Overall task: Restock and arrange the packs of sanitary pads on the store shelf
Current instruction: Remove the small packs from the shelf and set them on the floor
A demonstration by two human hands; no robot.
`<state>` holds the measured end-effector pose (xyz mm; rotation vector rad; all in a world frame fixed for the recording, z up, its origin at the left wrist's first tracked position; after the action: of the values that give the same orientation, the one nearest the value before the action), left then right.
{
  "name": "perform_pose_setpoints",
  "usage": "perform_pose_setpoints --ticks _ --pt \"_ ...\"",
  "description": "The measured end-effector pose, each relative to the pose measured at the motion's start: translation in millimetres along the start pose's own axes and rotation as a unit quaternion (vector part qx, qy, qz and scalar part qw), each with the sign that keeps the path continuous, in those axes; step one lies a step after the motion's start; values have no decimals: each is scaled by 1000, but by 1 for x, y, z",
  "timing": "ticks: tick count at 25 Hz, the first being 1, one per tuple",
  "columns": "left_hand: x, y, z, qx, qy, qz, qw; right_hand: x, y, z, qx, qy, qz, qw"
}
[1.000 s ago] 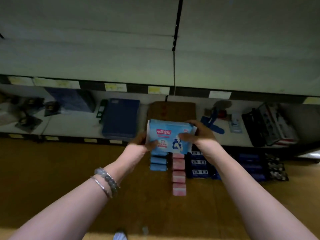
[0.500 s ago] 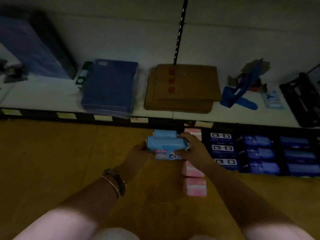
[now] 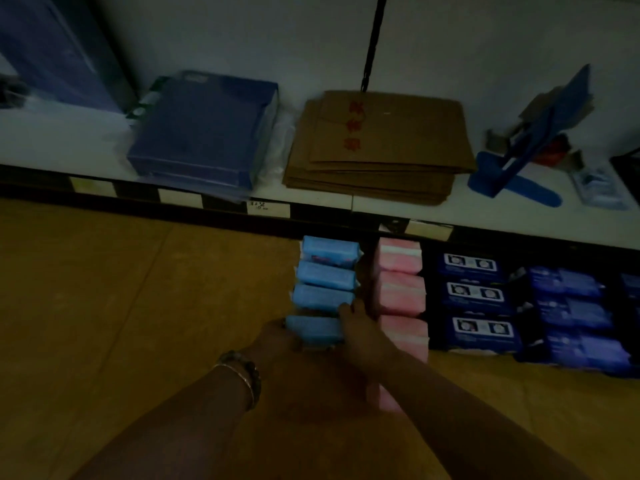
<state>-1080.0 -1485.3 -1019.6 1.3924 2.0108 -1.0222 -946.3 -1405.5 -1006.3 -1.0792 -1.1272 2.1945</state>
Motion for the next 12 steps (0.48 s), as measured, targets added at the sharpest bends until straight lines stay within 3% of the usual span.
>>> perform_pose_setpoints --ticks 12 --pt "22 15 8 -56 50 -41 996 16 28 -6 -8 58 -26 998"
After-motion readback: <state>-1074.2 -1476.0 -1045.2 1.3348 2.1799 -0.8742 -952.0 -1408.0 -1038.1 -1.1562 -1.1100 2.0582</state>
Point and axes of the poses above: each hand's wrist, its own x-axis towards the middle knuckle, its own y-axis out of the palm, z = x × y, the point moved 3 cm from there along x, towards the middle knuckle, and after that the axes turned 5 degrees about -z, right-handed, at the moved point
